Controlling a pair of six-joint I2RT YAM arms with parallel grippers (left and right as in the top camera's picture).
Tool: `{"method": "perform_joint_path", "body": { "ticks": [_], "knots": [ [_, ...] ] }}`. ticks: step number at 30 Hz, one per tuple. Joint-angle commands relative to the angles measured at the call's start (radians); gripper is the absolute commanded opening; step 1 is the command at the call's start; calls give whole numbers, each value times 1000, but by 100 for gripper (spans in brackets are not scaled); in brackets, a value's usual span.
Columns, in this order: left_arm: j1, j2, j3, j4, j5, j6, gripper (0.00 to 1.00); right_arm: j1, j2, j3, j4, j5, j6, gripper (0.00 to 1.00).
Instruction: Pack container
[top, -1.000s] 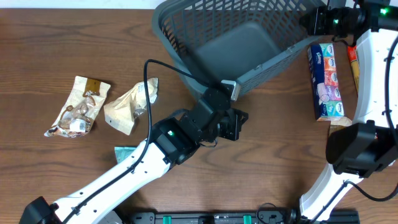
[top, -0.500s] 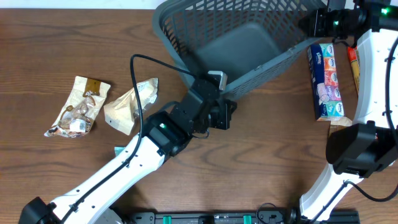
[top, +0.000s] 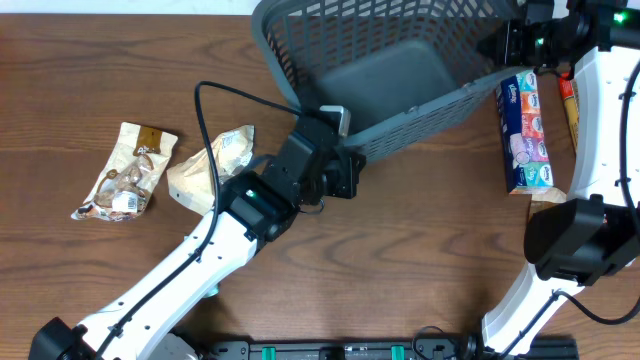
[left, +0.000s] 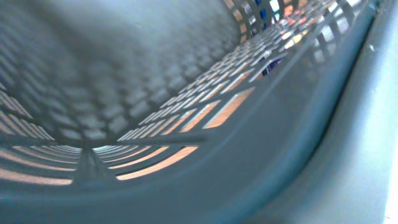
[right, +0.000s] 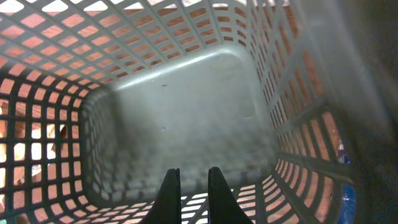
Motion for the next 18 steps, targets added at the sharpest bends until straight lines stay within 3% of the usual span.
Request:
{"method": "perform_joint_path", "body": {
  "ticks": [1,18],
  "knots": [
    [22,-2,23,2,-10,25,6,-3,5,0,-25,11,-15,1],
    [115,-2,23,2,-10,59,6,34,4,0,-81,11,-34,1]
  ]
}}
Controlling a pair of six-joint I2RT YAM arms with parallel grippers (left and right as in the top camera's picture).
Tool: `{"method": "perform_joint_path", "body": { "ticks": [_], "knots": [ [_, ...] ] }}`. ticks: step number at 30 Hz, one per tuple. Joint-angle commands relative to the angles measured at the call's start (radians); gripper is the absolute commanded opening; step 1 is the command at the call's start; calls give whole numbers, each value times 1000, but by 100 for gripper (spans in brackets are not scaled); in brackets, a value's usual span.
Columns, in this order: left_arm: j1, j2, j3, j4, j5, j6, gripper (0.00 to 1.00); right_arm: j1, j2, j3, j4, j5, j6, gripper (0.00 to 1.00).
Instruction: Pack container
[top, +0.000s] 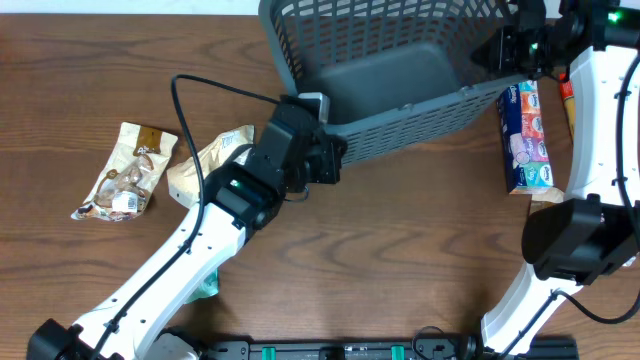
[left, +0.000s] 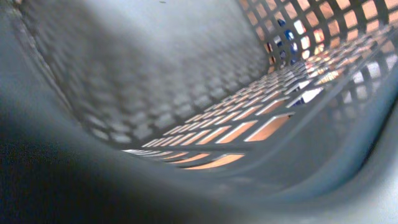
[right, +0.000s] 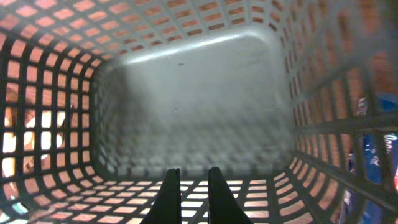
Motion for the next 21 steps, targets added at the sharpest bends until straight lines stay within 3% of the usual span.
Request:
{"method": "perform_joint_path", "body": {
  "ticks": [1,21],
  "knots": [
    [24,-2,23,2,-10,28,6,13,4,0,-13,5,-23,1],
    [83,-2,23,17,-14,61,6,35,2,0,-81,18,-27,1]
  ]
}}
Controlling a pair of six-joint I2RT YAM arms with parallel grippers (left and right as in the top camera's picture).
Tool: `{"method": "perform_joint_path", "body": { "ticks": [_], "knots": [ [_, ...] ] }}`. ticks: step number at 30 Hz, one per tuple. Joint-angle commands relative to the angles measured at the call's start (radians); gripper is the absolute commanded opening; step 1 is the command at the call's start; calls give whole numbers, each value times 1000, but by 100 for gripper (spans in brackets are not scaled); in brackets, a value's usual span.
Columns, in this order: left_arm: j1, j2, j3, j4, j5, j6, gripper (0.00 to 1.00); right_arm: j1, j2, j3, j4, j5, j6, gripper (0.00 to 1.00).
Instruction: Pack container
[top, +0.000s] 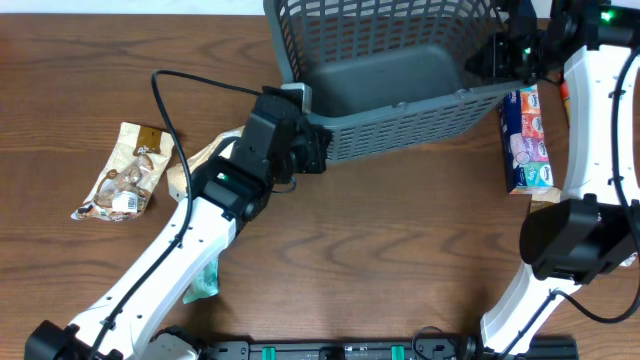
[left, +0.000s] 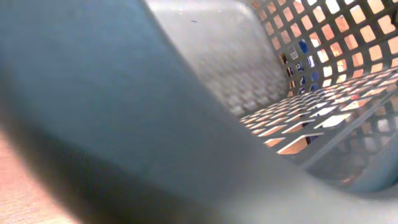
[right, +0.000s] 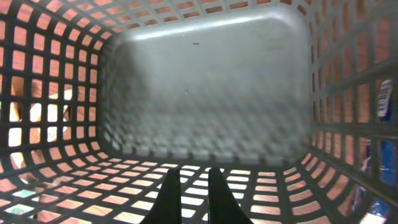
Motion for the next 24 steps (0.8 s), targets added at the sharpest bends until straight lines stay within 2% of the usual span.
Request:
{"method": "perform_joint_path", "body": {
  "ticks": [1,24],
  "knots": [
    [13,-3,23,18,-13,37,6,11,1,0,-23,19,-15,1],
    [62,-2,23,34,-13,45,6,20,-5,0,-65,19,-16,1]
  ]
}}
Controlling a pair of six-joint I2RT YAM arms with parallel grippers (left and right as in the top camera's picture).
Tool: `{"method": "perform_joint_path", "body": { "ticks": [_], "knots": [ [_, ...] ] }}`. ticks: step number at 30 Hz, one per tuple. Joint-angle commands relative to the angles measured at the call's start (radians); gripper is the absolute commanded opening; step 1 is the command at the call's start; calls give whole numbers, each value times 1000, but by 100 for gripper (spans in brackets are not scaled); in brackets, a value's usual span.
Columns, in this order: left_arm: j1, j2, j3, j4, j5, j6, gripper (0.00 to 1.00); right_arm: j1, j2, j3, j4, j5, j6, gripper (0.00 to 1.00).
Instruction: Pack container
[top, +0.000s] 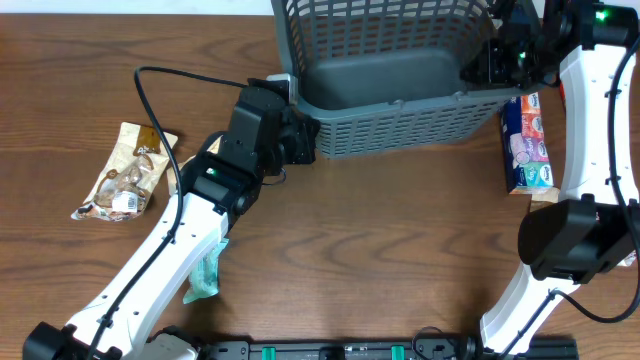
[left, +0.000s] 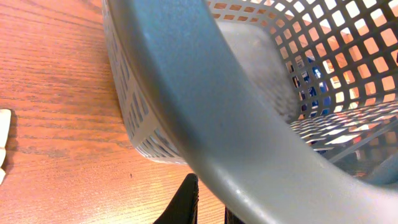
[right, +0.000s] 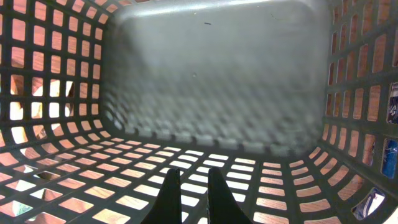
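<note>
The grey mesh basket (top: 400, 130) stands upright at the table's far middle, with nothing in it. My left gripper (top: 298, 135) is at its front left corner; in the left wrist view the thick rim (left: 205, 93) crosses just over the narrowly set fingers (left: 208, 208) and hides the right one. My right gripper (top: 490, 62) is shut on the right wall, and its fingers (right: 191, 196) point across the mesh inside (right: 217, 56). A brown and white snack packet (top: 125, 170) lies at the left, and a beige packet (top: 190, 165) lies partly under my left arm.
A tissue pack (top: 527, 135) lies to the right of the basket, with a thin orange item (top: 566, 100) beyond it by the right arm. A green packet (top: 205, 280) lies under the left forearm. The left arm's black cable (top: 150, 95) loops over the table.
The basket has settled from a slight tilt to level and shifted a little left. My left gripper moved left with the corner, and its camera now looks at the rim from outside.
The basket was tipped strongly towards the front, held at its front corner by my left gripper and at its right wall by my right. At each later moment it stood less tilted and the left arm was further left. It now rests upright.
</note>
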Motion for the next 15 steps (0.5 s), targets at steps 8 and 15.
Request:
{"method": "perform_joint_path", "body": {
  "ticks": [8,15],
  "knots": [
    [23,-1,23,14,-13,25,6,14,-5,0,-28,10,-16,1],
    [35,9,23,32,-13,25,6,14,-8,0,-54,10,-16,1]
  ]
}}
